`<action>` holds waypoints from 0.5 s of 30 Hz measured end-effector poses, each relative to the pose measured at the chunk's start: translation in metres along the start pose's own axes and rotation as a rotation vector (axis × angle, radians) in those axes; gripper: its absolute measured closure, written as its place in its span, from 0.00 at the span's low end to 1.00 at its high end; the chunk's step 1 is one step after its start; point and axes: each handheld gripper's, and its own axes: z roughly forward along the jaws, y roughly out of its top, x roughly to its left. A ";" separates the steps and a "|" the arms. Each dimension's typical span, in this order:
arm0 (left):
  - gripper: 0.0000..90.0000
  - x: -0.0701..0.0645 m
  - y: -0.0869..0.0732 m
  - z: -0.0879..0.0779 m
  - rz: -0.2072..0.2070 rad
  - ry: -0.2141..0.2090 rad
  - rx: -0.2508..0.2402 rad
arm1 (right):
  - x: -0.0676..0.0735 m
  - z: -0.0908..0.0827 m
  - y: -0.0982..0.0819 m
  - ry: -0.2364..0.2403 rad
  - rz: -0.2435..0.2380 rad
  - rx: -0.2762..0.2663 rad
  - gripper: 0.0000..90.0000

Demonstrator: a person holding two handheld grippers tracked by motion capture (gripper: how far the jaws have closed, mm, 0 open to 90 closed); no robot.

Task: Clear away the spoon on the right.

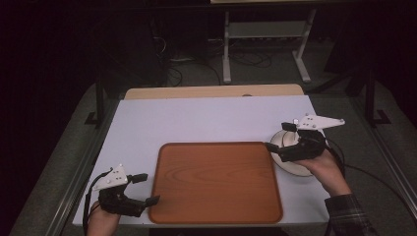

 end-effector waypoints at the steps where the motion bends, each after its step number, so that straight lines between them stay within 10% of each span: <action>1: 0.14 0.000 0.000 0.000 -0.001 0.001 0.000 | -0.001 0.000 0.000 0.000 0.002 0.001 0.11; 15: 0.14 0.000 0.000 0.000 -0.003 0.000 -0.001 | -0.027 0.009 0.007 -0.050 0.035 0.035 0.20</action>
